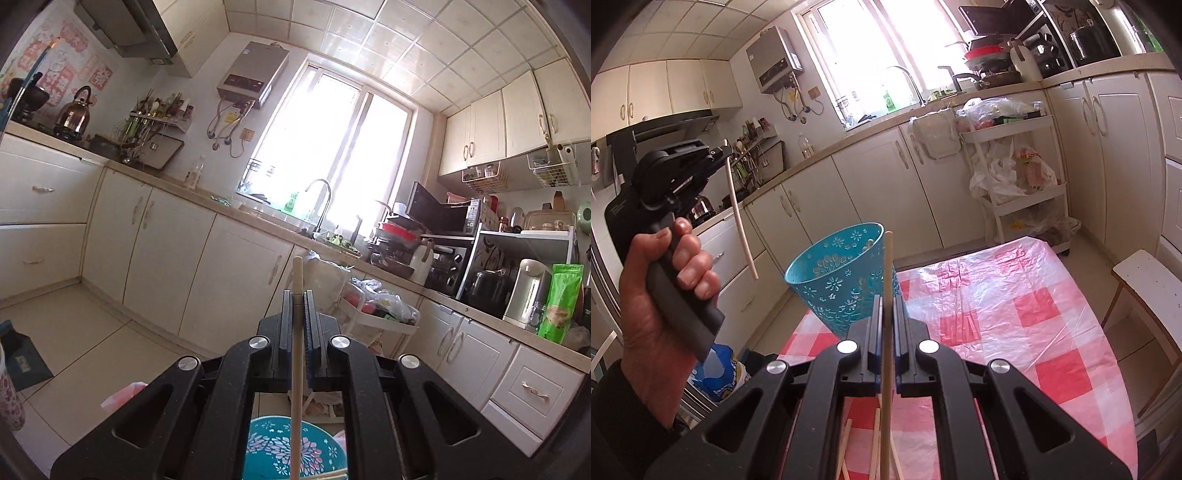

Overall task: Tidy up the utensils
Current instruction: 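Carry both chopsticks over the blue basket and open both grippers to drop them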

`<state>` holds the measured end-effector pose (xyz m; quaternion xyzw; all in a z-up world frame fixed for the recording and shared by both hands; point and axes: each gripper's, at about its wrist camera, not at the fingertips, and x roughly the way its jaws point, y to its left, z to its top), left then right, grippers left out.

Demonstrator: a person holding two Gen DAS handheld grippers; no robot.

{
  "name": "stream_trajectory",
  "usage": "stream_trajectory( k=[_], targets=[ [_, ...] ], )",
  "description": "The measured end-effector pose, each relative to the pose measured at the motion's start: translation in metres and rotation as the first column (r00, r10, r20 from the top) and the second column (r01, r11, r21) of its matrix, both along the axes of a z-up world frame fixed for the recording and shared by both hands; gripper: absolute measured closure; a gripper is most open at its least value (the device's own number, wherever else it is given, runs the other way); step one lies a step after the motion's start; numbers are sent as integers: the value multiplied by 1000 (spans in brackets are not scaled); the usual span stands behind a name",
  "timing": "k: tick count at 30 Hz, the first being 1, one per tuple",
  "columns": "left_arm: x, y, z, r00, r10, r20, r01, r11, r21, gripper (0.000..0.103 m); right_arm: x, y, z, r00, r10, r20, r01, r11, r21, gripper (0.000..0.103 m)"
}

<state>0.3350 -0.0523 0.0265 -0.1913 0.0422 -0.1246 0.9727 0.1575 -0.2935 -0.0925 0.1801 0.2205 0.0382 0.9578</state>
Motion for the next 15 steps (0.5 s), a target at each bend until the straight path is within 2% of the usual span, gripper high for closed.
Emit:
stream_trajectory(
  k=[6,15],
  targets=[
    [33,-8,-22,999,37,-15,-37,999,-2,98,7,-5,-3,1000,-6,-8,6,1000,25,97],
    [58,-36,-56,991,5,-131,7,996,90,98,15,-3,-5,1000,-5,-14,5,999,41,97]
  ],
)
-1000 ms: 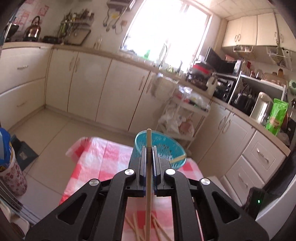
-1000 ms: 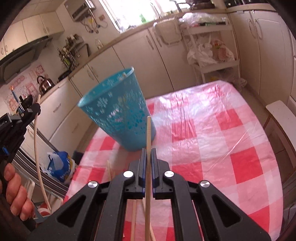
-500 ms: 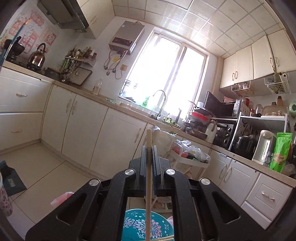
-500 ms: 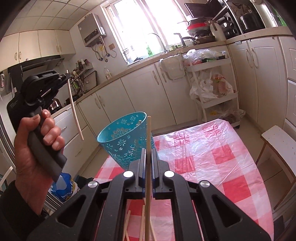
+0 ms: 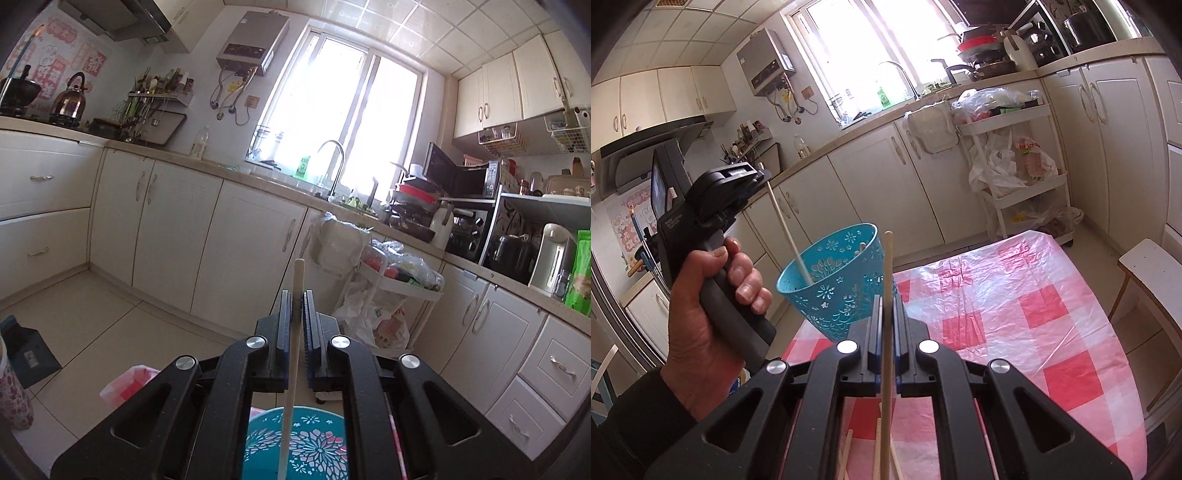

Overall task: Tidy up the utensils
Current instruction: 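Carry both chopsticks over the blue basket and open both grippers to drop them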

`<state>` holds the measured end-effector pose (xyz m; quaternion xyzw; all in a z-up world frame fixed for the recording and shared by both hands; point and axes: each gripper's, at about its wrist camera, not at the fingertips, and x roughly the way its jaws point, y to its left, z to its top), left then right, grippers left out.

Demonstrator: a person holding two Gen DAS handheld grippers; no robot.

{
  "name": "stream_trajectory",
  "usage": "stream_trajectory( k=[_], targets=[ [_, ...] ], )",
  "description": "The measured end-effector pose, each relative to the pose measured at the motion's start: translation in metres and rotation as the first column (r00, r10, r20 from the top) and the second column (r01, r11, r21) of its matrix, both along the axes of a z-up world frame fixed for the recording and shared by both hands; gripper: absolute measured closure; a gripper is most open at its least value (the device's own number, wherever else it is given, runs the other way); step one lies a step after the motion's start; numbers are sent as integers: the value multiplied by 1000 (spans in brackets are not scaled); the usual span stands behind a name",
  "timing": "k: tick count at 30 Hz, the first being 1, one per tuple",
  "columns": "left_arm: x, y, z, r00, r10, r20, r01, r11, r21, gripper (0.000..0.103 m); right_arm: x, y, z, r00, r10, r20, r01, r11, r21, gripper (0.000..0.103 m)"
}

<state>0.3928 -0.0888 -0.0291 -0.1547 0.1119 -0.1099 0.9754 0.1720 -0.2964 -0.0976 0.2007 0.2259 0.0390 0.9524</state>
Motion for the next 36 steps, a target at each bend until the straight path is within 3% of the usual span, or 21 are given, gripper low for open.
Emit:
stream_trajectory(
  k=[11,14,16,21,25,30,36],
  targets=[
    [-3,6,-20,996,-6,-86,9,999,34,95,1,1,1,1000,4,8,-4,1000,9,97],
    [-17,18,-14,994,12,-111,-9,999,33,77,-1,3,5,1000,10,28,-11,1000,16,97],
    [-29,30,-11,990,38,-133,-36,999,18,56,-4,5,11,998,17,52,-18,1000,24,97],
    [-67,62,-17,979,77,-188,-82,997,-16,47,-1,17,43,986,52,156,-59,997,41,97],
    [-77,85,-29,964,99,-246,-114,992,-48,45,25,29,71,969,65,236,-82,995,62,97],
    [-77,109,-28,960,137,-243,-157,986,-63,45,76,41,96,947,20,321,-44,997,70,97],
    [-70,122,-26,958,134,-252,-162,982,-93,45,128,48,94,941,-83,329,59,995,81,97]
  ],
)
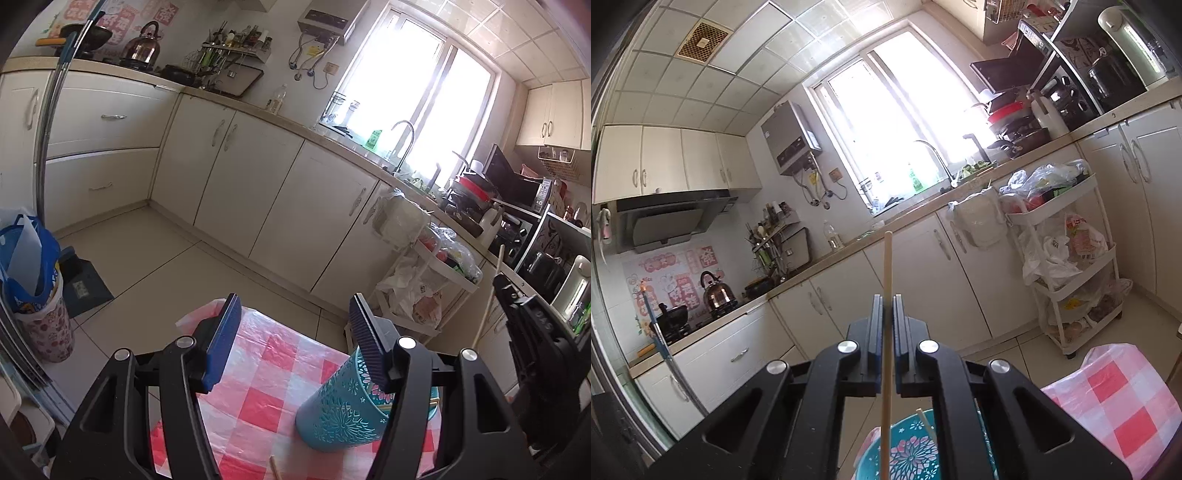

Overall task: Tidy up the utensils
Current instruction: 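Carry both chopsticks over the blue basket and open both grippers to drop them, then grasp a chopstick with the right gripper while the left gripper grasps another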

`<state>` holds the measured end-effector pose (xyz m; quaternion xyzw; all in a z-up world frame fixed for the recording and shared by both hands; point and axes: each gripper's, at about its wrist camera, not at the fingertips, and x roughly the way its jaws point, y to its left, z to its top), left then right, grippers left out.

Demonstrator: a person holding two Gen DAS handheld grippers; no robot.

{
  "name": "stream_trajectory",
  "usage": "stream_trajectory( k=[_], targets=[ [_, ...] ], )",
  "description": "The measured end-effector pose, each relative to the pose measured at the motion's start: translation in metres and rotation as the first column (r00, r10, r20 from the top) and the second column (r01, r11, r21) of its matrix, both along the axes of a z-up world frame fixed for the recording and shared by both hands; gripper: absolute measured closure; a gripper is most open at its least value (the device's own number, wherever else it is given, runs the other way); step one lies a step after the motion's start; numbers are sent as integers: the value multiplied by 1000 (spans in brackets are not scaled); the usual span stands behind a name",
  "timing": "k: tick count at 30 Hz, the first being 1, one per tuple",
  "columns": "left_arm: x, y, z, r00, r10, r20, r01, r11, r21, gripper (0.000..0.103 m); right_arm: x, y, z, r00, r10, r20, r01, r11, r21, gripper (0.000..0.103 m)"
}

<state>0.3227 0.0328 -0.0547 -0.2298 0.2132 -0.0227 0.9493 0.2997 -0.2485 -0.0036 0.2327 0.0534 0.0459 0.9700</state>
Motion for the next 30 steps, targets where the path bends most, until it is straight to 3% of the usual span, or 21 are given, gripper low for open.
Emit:
stream_trajectory(
  k=[5,12,17,22,26,28,30],
  targets=[
    [5,5,0,1000,-4,-2,4,1000,-21,45,25,5,-24,996,-6,-89,6,1000,-1,97],
    [7,9,-1,1000,3,-5,-3,1000,-31,45,17,12,-28,995,26,-100,-28,999,-19,95],
    [6,8,-2,1000,0,-18,-1,1000,-30,44,-3,6,-7,997,44,-71,-47,998,-41,80],
    [3,7,0,1000,7,-25,-7,1000,6,39,-46,-13,6,996,56,-75,-61,996,-66,69],
    [3,8,-8,996,-8,-93,15,997,79,36,-94,-26,-19,979,61,-196,-83,991,-108,67],
    [-2,7,-19,987,-26,-156,44,992,117,33,-109,-27,-49,944,83,-319,-131,983,-132,67],
    [-11,5,-39,968,-32,-249,73,985,159,32,-116,-26,-84,890,114,-442,-188,974,-126,67]
  ],
)
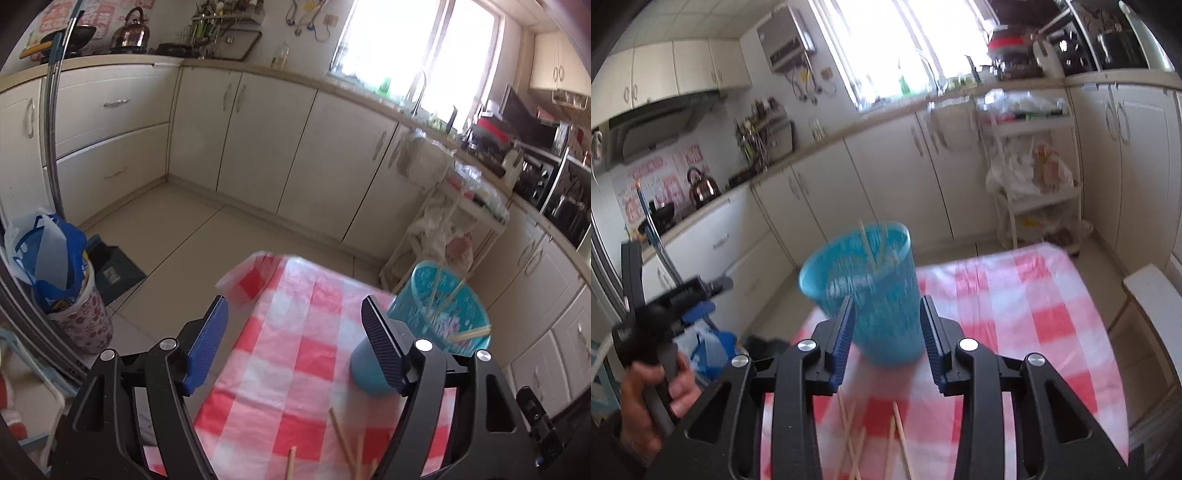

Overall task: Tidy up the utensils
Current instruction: 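Grasp a chopstick with the right gripper while the left gripper grasps another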

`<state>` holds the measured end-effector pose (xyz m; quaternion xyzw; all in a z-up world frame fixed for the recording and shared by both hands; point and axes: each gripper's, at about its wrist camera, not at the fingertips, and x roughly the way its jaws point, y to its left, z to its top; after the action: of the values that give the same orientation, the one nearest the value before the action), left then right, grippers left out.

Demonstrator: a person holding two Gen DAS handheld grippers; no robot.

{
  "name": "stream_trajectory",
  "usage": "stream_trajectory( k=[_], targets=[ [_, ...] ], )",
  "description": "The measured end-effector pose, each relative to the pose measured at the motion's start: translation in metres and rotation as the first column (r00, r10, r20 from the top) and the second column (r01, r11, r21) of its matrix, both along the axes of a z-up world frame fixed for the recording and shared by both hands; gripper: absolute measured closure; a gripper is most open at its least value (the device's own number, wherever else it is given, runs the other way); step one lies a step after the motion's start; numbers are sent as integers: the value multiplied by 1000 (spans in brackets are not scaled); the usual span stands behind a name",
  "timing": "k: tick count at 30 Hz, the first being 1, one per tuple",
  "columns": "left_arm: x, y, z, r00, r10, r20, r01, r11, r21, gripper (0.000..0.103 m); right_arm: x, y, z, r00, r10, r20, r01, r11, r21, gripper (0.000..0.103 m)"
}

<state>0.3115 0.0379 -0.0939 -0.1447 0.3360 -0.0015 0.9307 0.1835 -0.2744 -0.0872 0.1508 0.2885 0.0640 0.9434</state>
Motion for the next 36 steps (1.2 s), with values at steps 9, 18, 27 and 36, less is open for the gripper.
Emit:
stream_trajectory(
  k=[9,18,27,36],
  targets=[
    [-41,-50,-83,926,-181,-330,263,938,225,32,12,37,-103,921,88,-379,-166,970,-179,67],
    [-56,-70,-110,889,-184,-419,333,889,316,32,6,58,-120,909,87,-407,-221,930,-295,70],
    [-51,-87,-121,853,-289,-436,413,883,223,88,9,27,-116,906,-3,-424,-114,962,-249,93],
    [-42,-65,-120,856,-274,-439,354,928,112,87,23,26,-112,912,21,-410,-121,968,-220,74]
  ],
)
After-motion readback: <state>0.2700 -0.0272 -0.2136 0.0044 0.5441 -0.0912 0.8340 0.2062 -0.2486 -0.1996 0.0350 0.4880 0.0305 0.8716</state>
